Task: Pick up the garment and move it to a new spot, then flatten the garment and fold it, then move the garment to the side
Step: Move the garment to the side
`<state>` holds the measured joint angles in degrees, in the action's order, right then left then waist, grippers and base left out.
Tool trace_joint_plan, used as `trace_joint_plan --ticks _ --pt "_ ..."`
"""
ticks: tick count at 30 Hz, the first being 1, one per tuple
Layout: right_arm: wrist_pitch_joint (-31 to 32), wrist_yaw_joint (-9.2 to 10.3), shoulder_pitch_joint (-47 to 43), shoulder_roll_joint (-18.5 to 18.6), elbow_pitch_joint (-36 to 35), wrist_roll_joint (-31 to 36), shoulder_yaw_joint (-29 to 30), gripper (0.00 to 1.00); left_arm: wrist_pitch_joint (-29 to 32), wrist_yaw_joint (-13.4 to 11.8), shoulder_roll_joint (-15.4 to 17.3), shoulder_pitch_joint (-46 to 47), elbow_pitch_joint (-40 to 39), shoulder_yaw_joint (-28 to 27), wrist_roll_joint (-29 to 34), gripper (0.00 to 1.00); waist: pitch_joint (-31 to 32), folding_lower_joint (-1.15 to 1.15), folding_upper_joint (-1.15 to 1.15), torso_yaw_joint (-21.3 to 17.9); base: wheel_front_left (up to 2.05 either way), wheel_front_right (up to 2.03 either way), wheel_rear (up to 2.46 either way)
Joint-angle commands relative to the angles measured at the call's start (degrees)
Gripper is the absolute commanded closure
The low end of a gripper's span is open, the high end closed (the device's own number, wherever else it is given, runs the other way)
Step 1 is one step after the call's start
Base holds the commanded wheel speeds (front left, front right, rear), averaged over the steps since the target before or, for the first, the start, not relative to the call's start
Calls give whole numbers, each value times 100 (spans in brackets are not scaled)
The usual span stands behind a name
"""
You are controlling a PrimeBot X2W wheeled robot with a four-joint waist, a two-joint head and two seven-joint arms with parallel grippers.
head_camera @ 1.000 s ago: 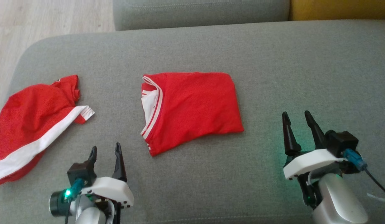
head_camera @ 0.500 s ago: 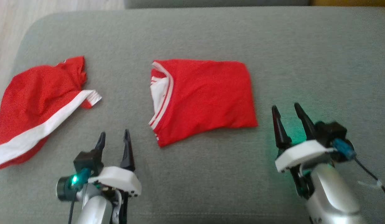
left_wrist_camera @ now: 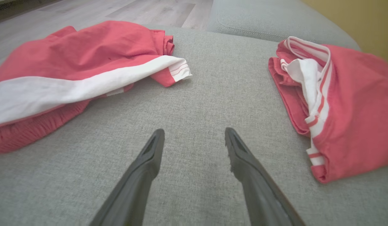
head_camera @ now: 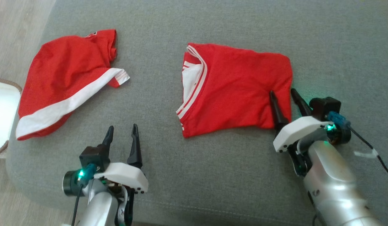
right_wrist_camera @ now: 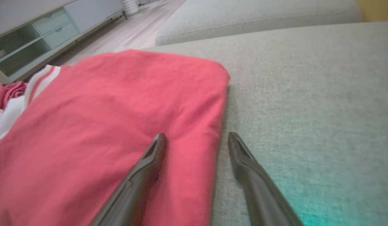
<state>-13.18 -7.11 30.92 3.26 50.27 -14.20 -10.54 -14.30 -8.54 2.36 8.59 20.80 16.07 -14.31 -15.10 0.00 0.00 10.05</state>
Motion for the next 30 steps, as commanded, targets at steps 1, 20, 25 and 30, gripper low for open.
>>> trace_joint_plan --ticks 1,20,25,30 --pt "71 -37 176 -38 69 -57 -224 51 -70 1 52 212 -164 -180 -13 0 -46 0 0 5 0 0 0" --pt "-180 -37 414 -38 -411 -1309 -1184 100 -70 400 62 624 16 -767 688 0 -132 0 0 -2760 0 0 0" --pt "-181 -37 229 -38 -814 -1471 -1261 100 -70 520 71 738 71 -845 851 0 -181 0 0 -3626 0 0 0" --pt "-181 -37 15 -38 -1089 -1556 -1103 100 -70 694 84 875 182 -741 991 0 -277 0 0 -4114 0 0 0"
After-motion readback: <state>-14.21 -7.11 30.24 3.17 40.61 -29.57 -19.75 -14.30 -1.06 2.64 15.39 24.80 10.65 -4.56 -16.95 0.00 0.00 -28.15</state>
